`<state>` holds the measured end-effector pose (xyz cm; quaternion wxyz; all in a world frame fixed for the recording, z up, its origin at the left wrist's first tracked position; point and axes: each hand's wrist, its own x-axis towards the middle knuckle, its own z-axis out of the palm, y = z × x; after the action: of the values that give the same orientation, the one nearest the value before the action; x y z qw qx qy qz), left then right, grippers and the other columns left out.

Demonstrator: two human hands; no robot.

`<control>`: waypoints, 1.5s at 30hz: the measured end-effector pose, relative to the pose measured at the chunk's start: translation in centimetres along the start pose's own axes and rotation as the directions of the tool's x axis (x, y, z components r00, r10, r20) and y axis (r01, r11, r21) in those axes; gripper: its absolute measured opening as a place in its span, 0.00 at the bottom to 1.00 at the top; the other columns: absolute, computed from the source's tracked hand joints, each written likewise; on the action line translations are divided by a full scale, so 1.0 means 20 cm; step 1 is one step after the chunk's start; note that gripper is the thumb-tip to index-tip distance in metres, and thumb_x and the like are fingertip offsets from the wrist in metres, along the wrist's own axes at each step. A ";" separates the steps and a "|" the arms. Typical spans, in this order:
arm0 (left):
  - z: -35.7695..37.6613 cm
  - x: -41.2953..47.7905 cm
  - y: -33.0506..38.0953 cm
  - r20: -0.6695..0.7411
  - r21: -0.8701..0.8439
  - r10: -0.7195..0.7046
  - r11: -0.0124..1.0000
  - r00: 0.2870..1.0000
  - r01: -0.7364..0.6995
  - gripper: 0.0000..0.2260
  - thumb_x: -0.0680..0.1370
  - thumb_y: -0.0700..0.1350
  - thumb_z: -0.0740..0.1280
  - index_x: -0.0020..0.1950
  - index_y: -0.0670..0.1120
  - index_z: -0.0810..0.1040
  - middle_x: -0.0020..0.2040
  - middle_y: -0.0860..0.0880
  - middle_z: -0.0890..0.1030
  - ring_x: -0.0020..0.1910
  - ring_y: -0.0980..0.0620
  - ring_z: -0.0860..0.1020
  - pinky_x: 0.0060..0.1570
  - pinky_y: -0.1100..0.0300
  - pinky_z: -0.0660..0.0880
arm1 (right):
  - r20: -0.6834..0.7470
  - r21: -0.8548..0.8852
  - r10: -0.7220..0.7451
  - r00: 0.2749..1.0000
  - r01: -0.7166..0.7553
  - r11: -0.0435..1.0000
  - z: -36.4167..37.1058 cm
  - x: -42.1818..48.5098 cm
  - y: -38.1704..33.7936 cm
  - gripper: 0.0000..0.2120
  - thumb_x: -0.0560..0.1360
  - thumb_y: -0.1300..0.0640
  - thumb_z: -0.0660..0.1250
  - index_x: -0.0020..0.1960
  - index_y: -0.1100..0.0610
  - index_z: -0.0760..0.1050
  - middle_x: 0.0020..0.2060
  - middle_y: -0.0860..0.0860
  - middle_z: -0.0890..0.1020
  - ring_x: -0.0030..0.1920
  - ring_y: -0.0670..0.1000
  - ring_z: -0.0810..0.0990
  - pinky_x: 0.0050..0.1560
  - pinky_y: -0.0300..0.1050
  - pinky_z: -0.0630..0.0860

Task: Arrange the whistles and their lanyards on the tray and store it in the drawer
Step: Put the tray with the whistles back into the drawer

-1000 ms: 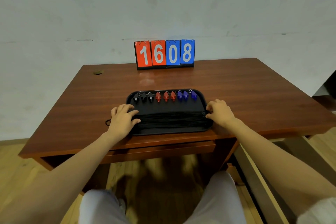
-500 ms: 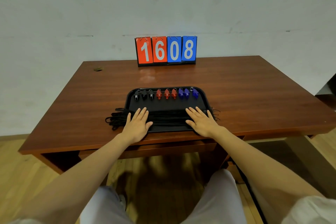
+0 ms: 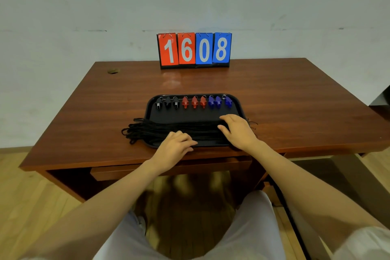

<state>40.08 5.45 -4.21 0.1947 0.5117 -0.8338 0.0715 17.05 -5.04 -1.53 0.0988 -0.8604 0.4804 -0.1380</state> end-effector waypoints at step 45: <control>-0.12 0.53 -0.44 0.518 -0.192 -0.736 0.396 0.436 0.898 0.10 0.77 0.35 0.62 0.36 0.42 0.71 0.39 0.43 0.78 0.41 0.40 0.81 0.42 0.49 0.81 | 0.206 0.317 0.660 0.722 -0.688 0.653 -0.10 0.23 0.17 0.16 0.81 0.59 0.54 0.62 0.63 0.75 0.60 0.60 0.78 0.56 0.60 0.78 0.55 0.50 0.75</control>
<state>44.23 -6.67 1.49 0.1621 0.8035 -0.4755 -0.3195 16.05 -10.82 -0.04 0.3209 -0.5898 0.7260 -0.1485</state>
